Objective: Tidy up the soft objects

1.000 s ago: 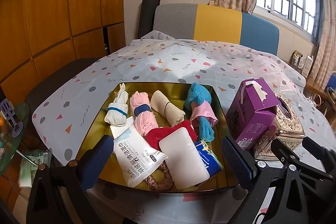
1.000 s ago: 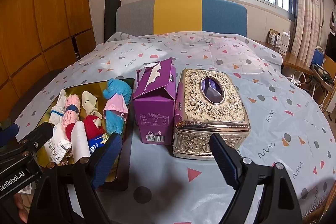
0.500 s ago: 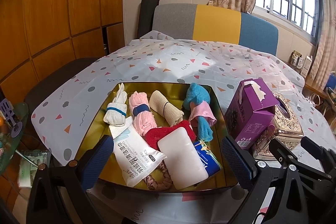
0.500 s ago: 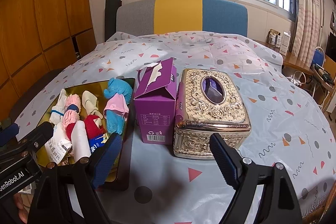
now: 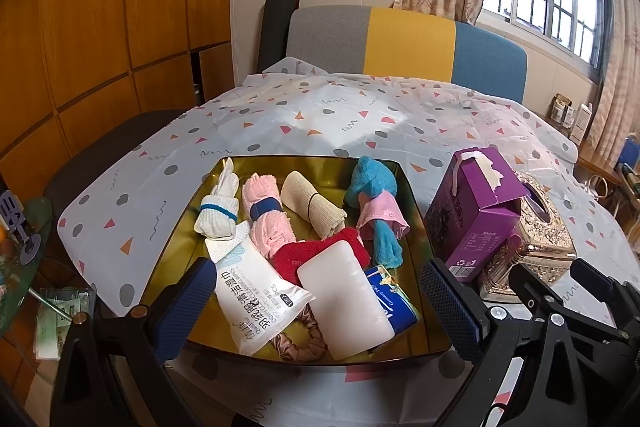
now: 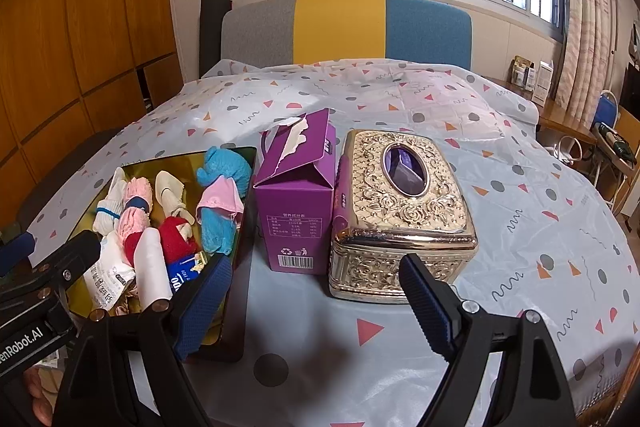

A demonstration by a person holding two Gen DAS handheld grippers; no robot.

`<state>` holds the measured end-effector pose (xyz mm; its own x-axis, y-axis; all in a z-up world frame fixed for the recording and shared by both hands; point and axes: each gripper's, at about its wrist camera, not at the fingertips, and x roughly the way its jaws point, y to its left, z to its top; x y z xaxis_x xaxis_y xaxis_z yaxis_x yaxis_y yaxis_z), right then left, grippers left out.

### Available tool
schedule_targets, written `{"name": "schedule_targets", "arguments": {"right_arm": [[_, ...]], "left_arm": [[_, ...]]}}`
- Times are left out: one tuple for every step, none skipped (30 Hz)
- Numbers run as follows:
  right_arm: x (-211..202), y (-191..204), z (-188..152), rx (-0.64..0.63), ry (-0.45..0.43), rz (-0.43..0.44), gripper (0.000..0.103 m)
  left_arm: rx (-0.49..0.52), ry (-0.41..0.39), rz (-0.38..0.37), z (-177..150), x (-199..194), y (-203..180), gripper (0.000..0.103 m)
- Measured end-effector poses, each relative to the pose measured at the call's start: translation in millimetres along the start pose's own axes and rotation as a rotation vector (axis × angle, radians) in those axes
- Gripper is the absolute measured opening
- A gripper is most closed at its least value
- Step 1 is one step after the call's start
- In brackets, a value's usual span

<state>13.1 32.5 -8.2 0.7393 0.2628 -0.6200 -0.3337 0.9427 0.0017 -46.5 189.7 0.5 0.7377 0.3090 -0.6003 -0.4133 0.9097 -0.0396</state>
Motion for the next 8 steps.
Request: {"name": "schedule_targets", "arguments": {"right_arm": [[-0.1,0.1,-0.4,-0.001,0.001,0.001,0.087],[0.3,0.1,-0.7,-0.001,0.002,0.000,0.087],[0.7,-0.1,-1.1,-0.002,0.005,0.000,0.087],[0.8,0.3,-1.2,-0.002,0.006,0.001,0.087],[1.0,0.0,-1.5,-0.002,0.007,0.001,0.087],[1.0,0.1,-1.7,-0.002,0.008,0.000,0.087],[1.2,-0.3,-1.8,-0.002,0.009,0.000,0.087],[1.2,-0.5,-1.9,-0.003,0.009,0.000,0.087]], "left_arm": [[0.003,-0.001,0.001,-0.2,-0.1,-0.3,0.103],[0.006,-0.004,0.000,-0.3,-0.5,-0.5,0.103],[0.010,-0.012,0.001,-0.5,-1.5,-1.0,0.103],[0.013,-0.020,0.004,-0.6,-2.7,-1.5,0.103],[0.012,-0.026,0.004,-0.4,-3.7,-1.6,0.103],[0.011,-0.029,0.003,0.1,-4.0,-1.4,0.103],[0.012,-0.031,0.003,0.8,-3.8,-1.1,0.103],[0.011,-0.028,-0.007,1.6,-3.1,-0.9,0.103]]}}
